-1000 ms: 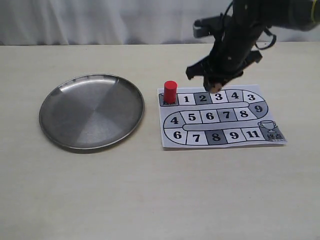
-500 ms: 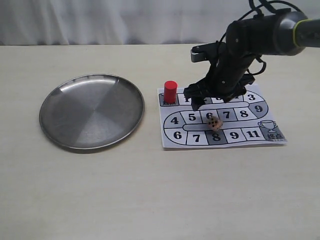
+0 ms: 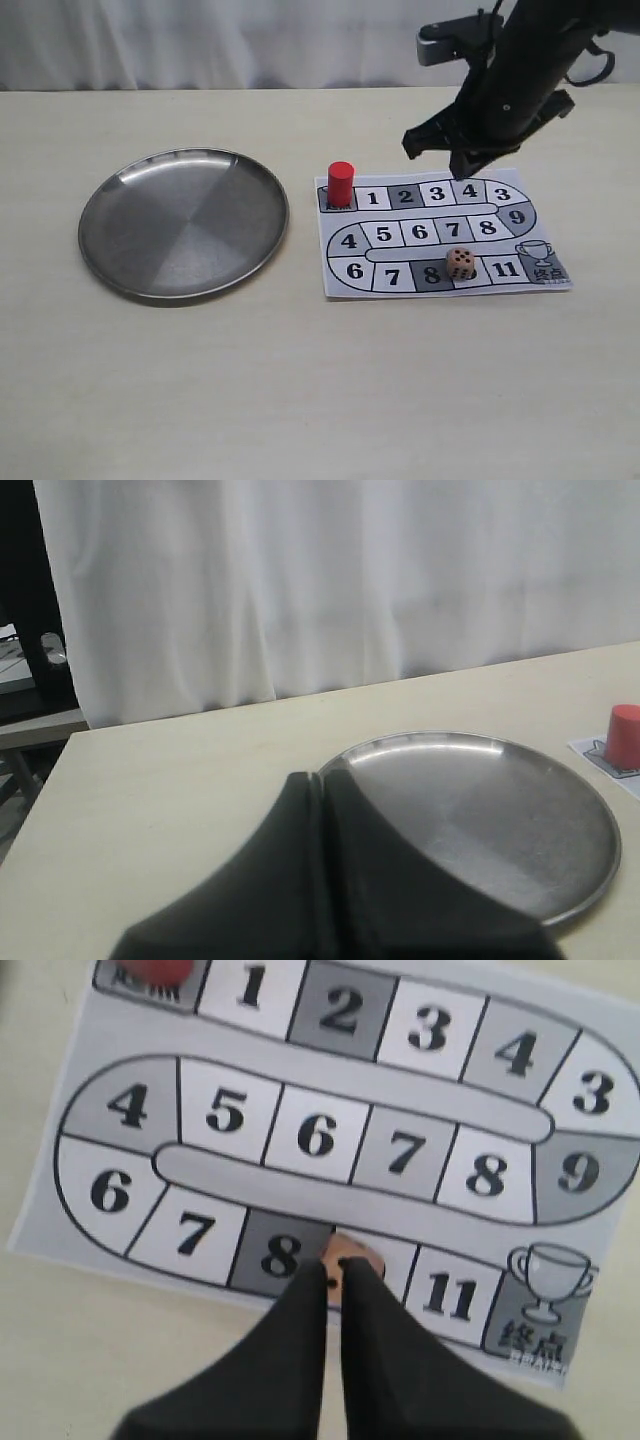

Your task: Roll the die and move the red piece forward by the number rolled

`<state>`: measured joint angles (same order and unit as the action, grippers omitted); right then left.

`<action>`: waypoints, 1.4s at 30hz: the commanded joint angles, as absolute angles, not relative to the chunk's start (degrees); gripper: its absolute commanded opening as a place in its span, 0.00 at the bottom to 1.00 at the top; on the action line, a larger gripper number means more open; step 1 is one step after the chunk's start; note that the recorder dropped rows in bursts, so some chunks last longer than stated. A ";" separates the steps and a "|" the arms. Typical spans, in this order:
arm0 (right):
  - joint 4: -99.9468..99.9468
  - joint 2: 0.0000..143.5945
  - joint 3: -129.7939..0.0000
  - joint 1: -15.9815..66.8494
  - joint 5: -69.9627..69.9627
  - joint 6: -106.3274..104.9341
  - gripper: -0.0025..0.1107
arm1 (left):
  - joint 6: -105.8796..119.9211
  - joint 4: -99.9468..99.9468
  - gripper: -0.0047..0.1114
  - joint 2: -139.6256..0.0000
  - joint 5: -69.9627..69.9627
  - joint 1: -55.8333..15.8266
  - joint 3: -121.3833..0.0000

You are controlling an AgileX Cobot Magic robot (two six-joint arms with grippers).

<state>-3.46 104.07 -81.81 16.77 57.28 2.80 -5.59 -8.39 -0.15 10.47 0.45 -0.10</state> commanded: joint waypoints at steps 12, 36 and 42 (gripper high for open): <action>-4.13 103.18 -55.60 16.83 36.33 5.20 0.06 | -5.64 -8.28 0.04 0.00 9.93 -0.03 0.00; -4.28 103.18 -54.50 16.83 33.26 5.20 0.06 | -5.64 -8.28 0.04 0.00 9.93 -0.03 0.00; -3.45 103.06 -55.66 16.83 33.74 5.20 0.06 | -5.64 -8.28 0.04 0.00 9.93 -0.03 0.00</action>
